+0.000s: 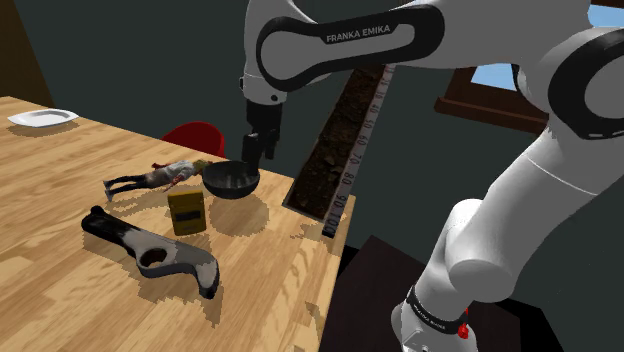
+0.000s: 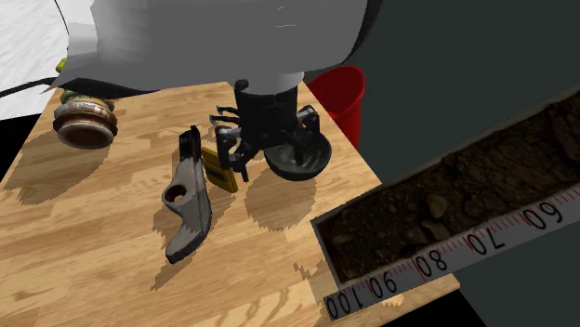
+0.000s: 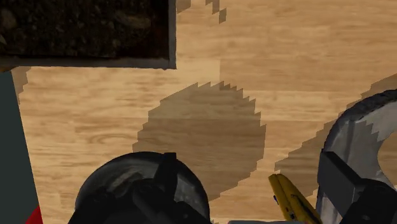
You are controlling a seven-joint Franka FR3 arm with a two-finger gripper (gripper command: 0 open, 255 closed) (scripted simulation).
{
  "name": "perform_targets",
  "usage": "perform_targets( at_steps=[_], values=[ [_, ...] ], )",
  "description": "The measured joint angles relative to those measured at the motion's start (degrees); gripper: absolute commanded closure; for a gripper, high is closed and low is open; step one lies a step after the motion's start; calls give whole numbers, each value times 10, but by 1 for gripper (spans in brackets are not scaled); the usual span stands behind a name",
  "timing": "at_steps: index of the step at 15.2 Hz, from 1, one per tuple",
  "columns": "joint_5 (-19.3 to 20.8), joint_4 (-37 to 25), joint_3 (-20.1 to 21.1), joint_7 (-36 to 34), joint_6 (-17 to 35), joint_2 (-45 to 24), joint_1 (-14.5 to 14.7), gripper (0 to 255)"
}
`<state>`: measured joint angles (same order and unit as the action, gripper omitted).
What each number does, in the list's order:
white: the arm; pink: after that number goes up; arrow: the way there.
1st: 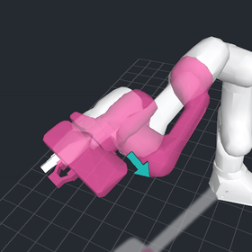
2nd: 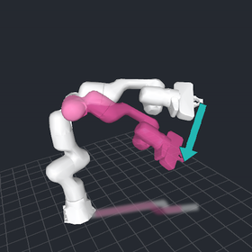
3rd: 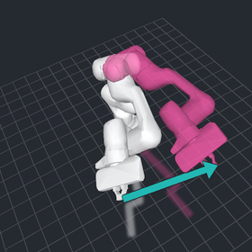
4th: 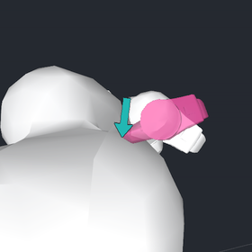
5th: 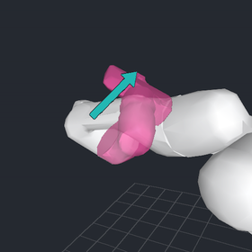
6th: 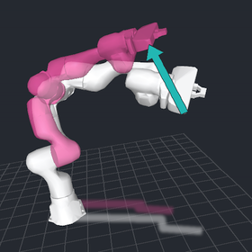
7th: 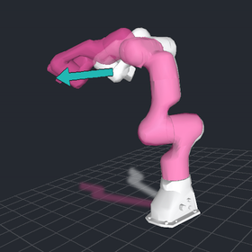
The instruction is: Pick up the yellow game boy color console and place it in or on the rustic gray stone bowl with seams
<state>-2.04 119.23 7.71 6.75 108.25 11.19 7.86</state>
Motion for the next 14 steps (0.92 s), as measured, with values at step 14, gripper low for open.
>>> perform_targets(
  at_steps=[14],
  values=[
    [48,-265,52,-10,16,-271,59,0]
  ],
)
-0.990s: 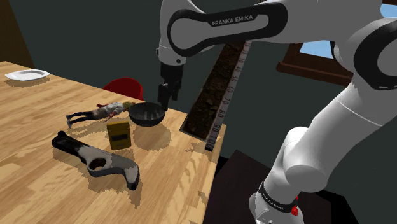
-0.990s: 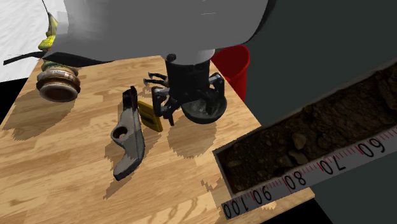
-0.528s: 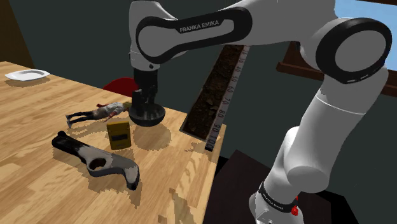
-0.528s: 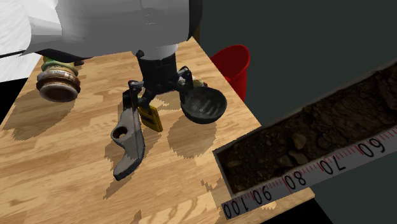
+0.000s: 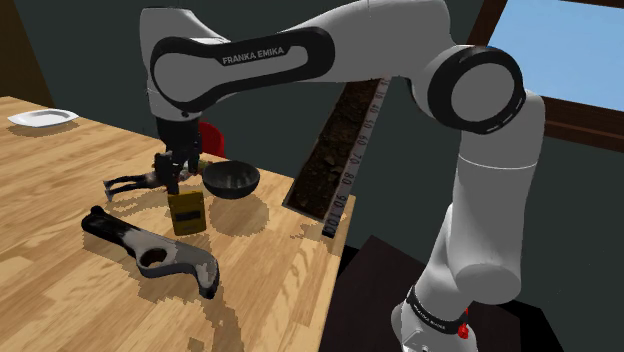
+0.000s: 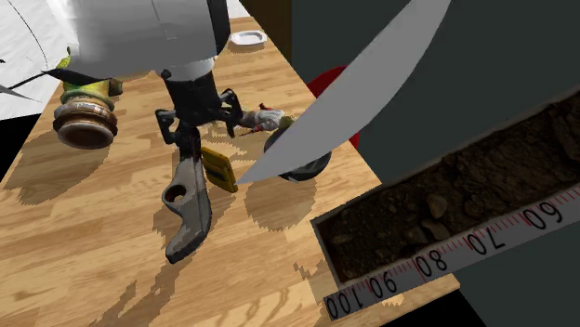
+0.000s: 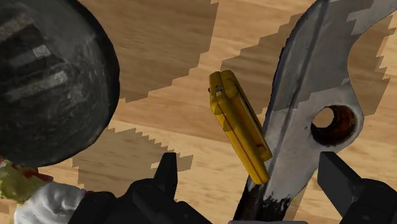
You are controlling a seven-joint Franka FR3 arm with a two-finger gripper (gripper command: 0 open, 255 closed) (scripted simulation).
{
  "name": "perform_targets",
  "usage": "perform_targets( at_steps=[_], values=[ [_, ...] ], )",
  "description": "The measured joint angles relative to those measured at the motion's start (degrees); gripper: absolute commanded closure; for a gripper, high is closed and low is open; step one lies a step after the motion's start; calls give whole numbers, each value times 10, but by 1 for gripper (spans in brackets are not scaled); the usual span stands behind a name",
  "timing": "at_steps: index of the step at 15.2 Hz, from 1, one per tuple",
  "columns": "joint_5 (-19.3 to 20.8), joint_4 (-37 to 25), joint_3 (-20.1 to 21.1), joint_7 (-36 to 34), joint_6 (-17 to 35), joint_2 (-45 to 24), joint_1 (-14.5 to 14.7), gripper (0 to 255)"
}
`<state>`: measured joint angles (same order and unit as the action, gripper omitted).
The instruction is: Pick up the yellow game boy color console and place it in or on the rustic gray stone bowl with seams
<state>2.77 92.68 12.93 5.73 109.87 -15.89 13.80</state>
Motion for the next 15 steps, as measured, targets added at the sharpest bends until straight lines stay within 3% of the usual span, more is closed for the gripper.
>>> perform_targets(
  at_steps=[3,15],
  values=[
    [12,-54,5,-4,-4,-49,16,0],
    [18,-25,5,-7,44,-68,18,0]
  ],
)
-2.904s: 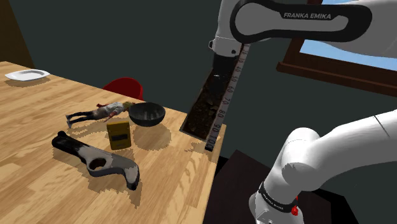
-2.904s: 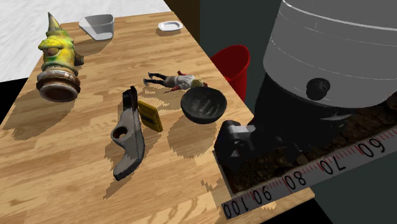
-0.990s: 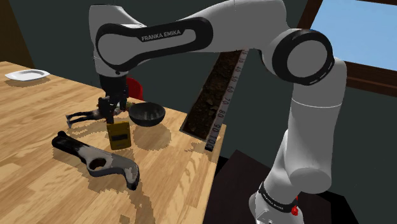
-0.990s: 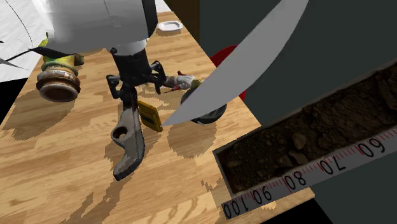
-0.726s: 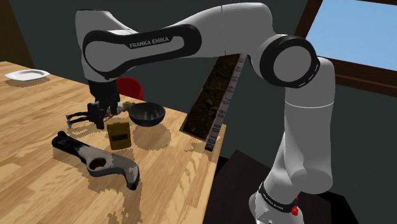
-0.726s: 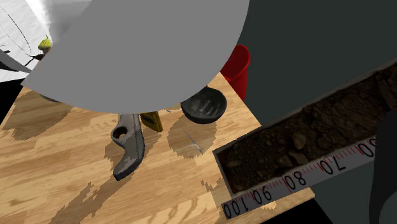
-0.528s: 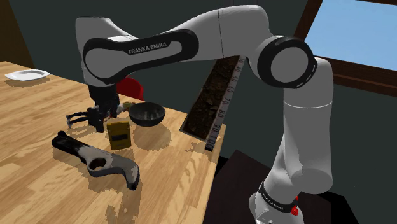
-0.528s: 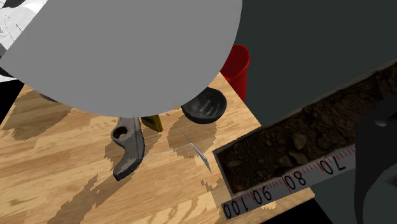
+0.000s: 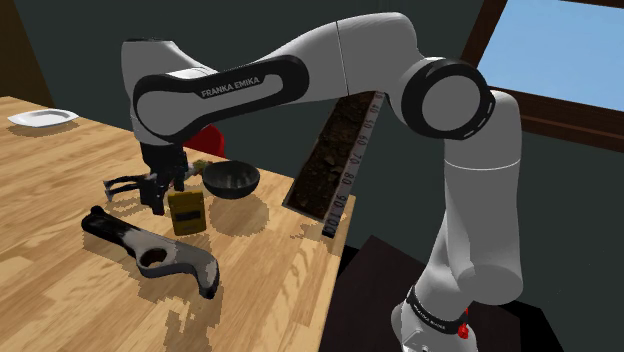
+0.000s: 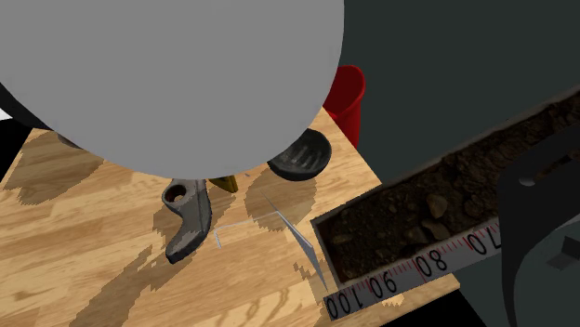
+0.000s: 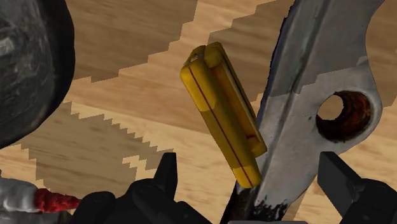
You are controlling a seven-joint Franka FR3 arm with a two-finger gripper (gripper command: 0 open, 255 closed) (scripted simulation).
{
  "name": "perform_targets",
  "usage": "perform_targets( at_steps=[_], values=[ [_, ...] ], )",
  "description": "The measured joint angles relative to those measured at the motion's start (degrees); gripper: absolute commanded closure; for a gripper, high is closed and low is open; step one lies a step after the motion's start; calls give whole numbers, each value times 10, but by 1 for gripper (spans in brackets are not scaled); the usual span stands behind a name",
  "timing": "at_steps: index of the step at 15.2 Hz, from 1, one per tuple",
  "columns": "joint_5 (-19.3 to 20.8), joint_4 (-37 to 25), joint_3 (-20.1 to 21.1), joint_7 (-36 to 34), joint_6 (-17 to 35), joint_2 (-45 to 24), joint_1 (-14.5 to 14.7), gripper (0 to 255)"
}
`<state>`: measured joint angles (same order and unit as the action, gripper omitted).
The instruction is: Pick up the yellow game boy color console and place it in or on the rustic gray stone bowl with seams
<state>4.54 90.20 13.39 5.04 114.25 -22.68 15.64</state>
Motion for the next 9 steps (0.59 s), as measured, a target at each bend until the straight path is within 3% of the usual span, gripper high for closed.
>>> perform_targets(
  at_steps=[1,2,9],
  values=[
    [0,0,0,0,0,0,0,0],
    [0,0,0,0,0,0,0,255],
    [0,0,0,0,0,0,0,255]
  ],
)
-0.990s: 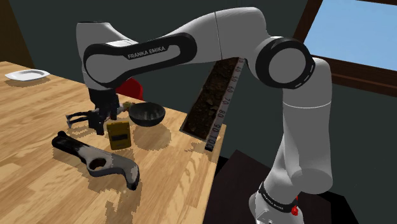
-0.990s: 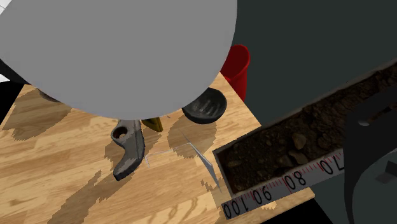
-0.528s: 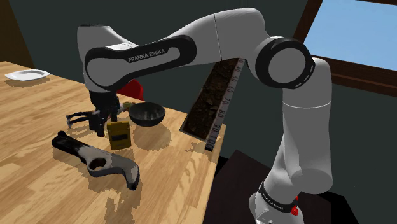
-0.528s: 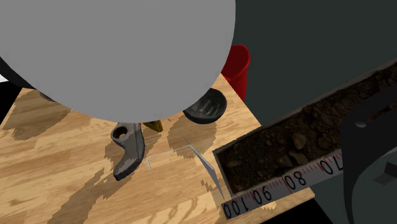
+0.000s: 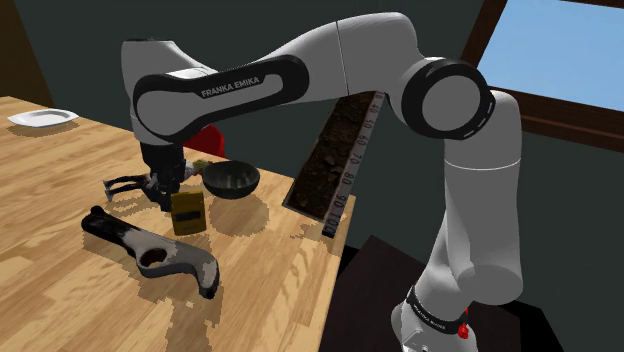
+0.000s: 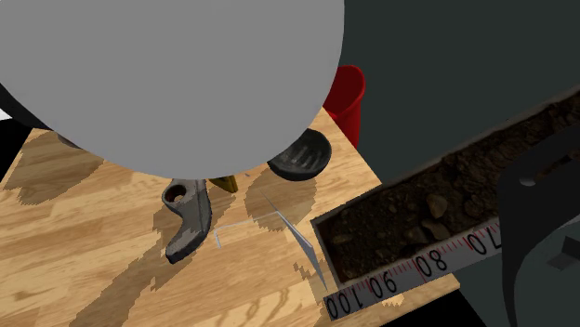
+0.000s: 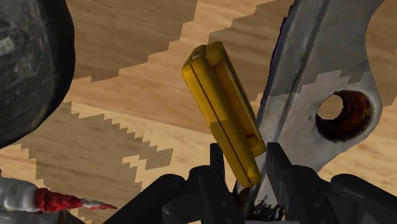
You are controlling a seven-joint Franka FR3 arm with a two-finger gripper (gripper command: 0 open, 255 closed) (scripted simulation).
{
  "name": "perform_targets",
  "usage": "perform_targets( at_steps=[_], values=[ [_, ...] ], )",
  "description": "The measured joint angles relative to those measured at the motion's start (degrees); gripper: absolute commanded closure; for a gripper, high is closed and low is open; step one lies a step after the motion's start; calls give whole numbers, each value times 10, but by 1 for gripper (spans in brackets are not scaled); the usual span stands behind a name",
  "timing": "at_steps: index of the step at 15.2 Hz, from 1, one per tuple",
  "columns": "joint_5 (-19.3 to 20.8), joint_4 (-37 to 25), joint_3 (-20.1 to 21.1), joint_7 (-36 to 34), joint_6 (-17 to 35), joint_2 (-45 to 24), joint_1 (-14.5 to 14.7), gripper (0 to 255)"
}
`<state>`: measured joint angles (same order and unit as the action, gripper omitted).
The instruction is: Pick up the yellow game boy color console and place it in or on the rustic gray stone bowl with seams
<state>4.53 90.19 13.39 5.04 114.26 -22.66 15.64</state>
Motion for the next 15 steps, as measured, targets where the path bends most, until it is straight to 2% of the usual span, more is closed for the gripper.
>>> perform_targets(
  at_steps=[5,15],
  values=[
    [-1,-6,0,0,-8,2,0,255],
    [-5,-62,2,3,-77,15,1,255]
  ],
)
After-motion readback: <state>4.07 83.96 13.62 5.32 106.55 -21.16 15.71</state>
